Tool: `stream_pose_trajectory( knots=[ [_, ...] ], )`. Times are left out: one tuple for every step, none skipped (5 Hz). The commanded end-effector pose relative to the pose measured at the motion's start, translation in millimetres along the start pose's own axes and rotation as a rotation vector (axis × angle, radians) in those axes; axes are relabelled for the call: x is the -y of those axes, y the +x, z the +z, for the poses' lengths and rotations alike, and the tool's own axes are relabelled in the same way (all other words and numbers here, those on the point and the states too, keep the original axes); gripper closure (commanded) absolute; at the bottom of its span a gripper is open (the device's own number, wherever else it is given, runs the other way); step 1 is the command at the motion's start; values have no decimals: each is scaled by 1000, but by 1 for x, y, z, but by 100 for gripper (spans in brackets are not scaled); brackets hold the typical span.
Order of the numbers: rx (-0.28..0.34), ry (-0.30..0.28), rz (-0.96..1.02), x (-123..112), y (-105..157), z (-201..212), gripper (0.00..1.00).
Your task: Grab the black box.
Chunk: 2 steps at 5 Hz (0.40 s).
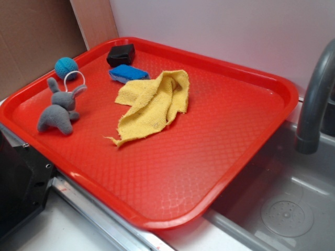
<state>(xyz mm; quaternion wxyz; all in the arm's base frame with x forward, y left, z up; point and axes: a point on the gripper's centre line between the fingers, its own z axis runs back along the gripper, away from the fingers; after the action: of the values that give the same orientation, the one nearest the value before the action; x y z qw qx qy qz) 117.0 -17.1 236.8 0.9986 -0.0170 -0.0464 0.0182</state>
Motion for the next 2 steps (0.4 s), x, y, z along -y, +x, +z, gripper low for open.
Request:
stream_pose_trajectory(
  knots=[
    [0, 0, 0, 0, 0, 0, 0],
    [29, 5, 151, -9, 11, -12, 0]
  ],
)
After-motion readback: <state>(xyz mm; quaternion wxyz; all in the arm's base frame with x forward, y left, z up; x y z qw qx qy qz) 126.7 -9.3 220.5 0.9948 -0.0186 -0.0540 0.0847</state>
